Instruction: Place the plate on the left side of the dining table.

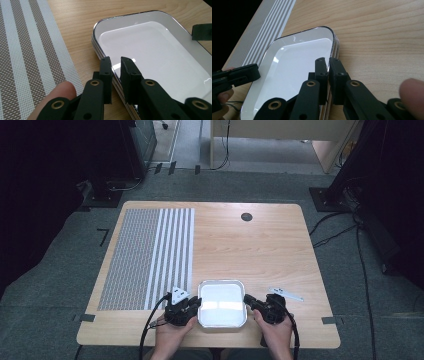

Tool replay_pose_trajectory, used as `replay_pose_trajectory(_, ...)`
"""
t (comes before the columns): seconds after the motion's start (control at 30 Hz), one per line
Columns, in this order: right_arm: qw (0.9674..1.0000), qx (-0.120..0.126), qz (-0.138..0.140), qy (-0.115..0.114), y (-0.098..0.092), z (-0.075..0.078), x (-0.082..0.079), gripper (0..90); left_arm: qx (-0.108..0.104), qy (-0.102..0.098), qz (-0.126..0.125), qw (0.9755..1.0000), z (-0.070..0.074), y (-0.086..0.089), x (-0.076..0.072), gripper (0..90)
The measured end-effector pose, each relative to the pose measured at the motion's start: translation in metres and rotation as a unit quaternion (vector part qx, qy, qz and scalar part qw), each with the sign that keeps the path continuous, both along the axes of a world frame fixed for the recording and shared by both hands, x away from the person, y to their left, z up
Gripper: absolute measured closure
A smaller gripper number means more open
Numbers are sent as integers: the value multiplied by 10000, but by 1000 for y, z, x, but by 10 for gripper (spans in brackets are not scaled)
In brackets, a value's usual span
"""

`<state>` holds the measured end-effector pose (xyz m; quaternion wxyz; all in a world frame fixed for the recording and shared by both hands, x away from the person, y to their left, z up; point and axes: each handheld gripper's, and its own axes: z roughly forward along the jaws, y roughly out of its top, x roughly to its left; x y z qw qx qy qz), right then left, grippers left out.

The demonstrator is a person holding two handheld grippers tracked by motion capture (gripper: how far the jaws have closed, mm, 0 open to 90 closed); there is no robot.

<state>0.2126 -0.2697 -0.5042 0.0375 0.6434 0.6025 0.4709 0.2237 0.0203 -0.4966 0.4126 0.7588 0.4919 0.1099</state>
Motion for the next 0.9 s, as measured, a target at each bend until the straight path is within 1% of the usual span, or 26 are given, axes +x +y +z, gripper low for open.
replay_pose_trajectory(0.03, 10000, 1, 14, 2, 0, -1, 0, 867, 4, -7, 1, 10000, 0, 0, 0, 803)
replay_pose_trajectory(0.07, 10000, -59, 13, -55, 1, -1, -1, 863, 15, 12, -11, 10000, 0, 0, 0, 803)
replay_pose_trajectory(0.13, 9999, -92, 1, -83, 2, -1, -1, 862, 16, 16, -10, 10000, -1, -1, 0, 804)
replay_pose_trajectory(0.17, 9999, -92, 1, -83, 2, -1, -1, 862, 16, 16, -10, 10000, -1, -1, 0, 803)
replay_pose_trajectory(0.2, 9998, -143, -23, -102, 4, -1, -1, 863, 42, -11, -12, 10000, -1, -1, 0, 802)
replay_pose_trajectory(0.27, 9998, -166, -47, -79, 5, 0, -2, 870, 15, -9, -7, 10000, -1, -1, 1, 800)
replay_pose_trajectory(0.37, 9998, -132, -128, -123, 4, 3, -4, 884, -4, -25, -52, 10000, 0, 0, 1, 790)
replay_pose_trajectory(0.4, 9997, -97, -161, -141, 4, 5, -5, 888, 5, -46, -39, 10000, 0, 0, 2, 773)
replay_pose_trajectory(0.43, 9996, -70, -196, -167, 4, 7, -6, 891, -18, -38, -33, 10000, 0, 1, 2, 756)
replay_pose_trajectory(0.5, 9993, -79, -301, -203, 3, 10, -8, 896, -151, 19, -2, 9999, 2, 3, 3, 744)
replay_pose_trajectory(0.63, 9986, -53, -465, -238, -1, 12, -10, 897, -303, -32, 109, 9995, 8, 9, 3, 746)
replay_pose_trajectory(0.73, 9986, -68, -487, -184, -3, 11, -11, 892, -321, -36, 80, 9994, 9, 7, 2, 747)
replay_pose_trajectory(0.77, 9986, -73, -477, -211, -3, 11, -11, 878, -322, -37, 61, 9995, 8, 6, 1, 747)
replay_pose_trajectory(0.8, 9985, -125, -472, -236, -3, 11, -12, 857, -318, -29, 41, 9995, 8, 5, 1, 747)
replay_pose_trajectory(0.83, 9981, -207, -498, -307, -2, 11, -12, 832, -323, -29, 22, 9995, 8, 4, 0, 746)
replay_pose_trajectory(0.9, 9964, -389, -552, -513, 0, 11, -13, 789, -312, -19, -20, 9995, 8, 2, 0, 746)
